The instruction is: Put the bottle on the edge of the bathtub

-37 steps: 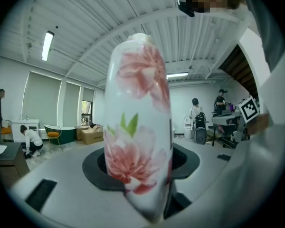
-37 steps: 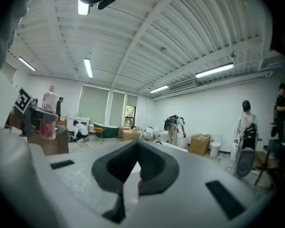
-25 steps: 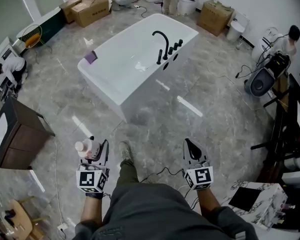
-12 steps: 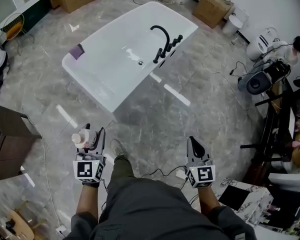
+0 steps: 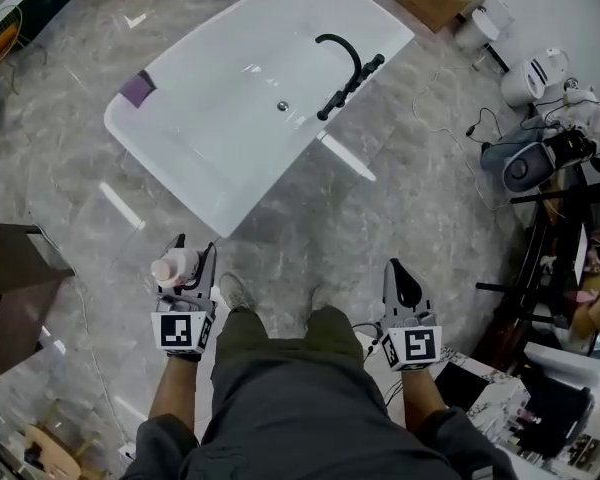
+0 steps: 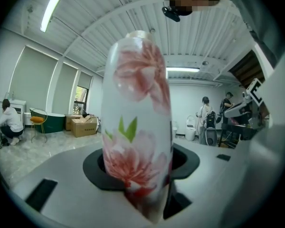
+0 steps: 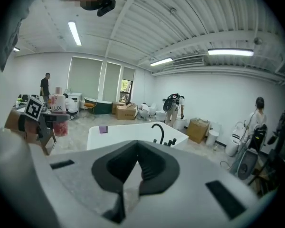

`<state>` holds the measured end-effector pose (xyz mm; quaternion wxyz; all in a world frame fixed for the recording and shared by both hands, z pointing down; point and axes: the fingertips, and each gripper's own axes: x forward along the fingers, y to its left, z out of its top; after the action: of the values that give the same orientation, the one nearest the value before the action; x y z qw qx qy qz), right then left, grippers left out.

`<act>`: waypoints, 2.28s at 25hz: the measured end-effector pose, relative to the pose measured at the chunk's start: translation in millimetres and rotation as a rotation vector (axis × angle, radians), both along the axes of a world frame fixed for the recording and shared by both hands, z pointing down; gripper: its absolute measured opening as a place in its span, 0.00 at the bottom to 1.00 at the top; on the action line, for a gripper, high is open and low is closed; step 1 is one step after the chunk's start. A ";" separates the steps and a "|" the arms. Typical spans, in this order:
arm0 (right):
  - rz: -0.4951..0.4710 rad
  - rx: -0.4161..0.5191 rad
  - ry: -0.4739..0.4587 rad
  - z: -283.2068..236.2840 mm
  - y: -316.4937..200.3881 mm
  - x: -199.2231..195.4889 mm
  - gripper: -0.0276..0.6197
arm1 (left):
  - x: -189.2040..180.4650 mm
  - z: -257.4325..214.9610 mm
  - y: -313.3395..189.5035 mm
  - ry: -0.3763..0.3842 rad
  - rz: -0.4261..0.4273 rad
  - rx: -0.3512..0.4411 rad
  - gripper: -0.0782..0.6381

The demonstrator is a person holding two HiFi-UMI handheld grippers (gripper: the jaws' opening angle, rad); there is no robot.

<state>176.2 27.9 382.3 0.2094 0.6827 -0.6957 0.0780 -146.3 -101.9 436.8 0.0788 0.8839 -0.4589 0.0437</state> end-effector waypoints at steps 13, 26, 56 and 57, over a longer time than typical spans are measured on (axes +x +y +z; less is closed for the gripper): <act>-0.153 0.066 0.033 93.5 -134.2 103.4 0.05 | 38.9 112.1 -62.9 -0.027 -0.129 0.069 0.42; -0.232 0.032 0.033 196.2 -162.5 99.5 0.05 | 52.6 236.7 -81.2 -0.070 -0.144 0.041 0.42; -0.283 -0.017 0.050 288.6 -199.8 75.6 0.05 | 63.6 343.7 -100.2 -0.087 -0.106 0.041 0.43; -0.286 -0.018 0.048 289.3 -200.9 73.9 0.05 | 63.5 346.4 -98.6 -0.090 -0.107 0.032 0.43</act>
<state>250.0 -173.0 671.6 0.2411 0.5762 -0.7800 0.0370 -82.8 -200.5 783.2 0.0462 0.8564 -0.5093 0.0718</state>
